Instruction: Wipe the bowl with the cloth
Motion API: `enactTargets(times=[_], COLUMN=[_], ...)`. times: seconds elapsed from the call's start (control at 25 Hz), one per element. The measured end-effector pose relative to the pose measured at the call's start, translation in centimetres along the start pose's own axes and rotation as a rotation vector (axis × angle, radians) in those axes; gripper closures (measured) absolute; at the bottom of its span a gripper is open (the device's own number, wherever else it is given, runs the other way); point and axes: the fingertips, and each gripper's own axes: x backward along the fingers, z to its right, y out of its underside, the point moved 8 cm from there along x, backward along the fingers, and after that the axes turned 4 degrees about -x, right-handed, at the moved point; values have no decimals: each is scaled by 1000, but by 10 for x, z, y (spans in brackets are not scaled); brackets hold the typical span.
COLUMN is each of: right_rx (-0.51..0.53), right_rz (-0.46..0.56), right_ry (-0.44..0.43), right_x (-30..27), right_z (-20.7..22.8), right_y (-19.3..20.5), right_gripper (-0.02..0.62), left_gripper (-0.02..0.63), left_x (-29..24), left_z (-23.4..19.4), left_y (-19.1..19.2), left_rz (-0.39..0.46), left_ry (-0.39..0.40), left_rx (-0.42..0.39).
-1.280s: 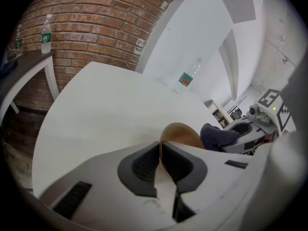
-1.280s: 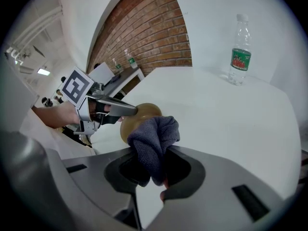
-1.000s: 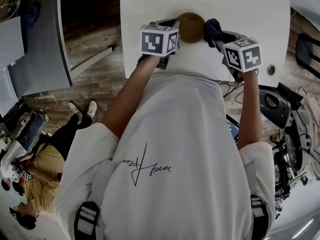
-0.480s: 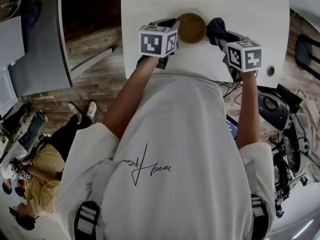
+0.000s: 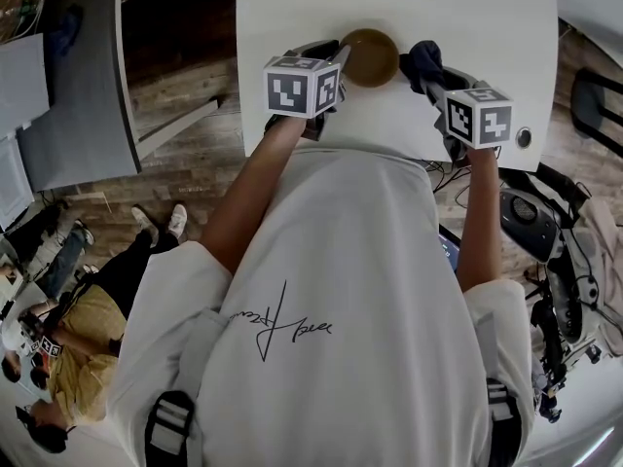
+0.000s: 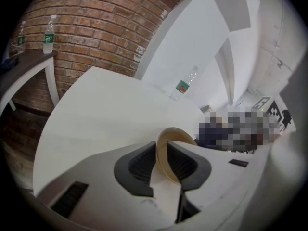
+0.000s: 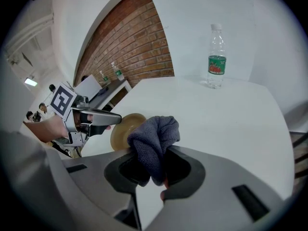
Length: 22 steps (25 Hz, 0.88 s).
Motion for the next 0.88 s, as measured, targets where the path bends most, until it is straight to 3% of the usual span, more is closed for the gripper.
enactTargets(times=[0.52, 0.88], right_rx=[11, 8], right_rz=[81, 222], right_ry=[45, 42], right_x=[26, 53], right_z=[-8, -27], right_y=[2, -4], right_gripper=[513, 512], left_gripper=[520, 520], left_x=[28, 47], left_z=[9, 24], left_y=[-8, -16], left_rz=[68, 125], left_ry=[31, 73], left_rx=[-19, -11])
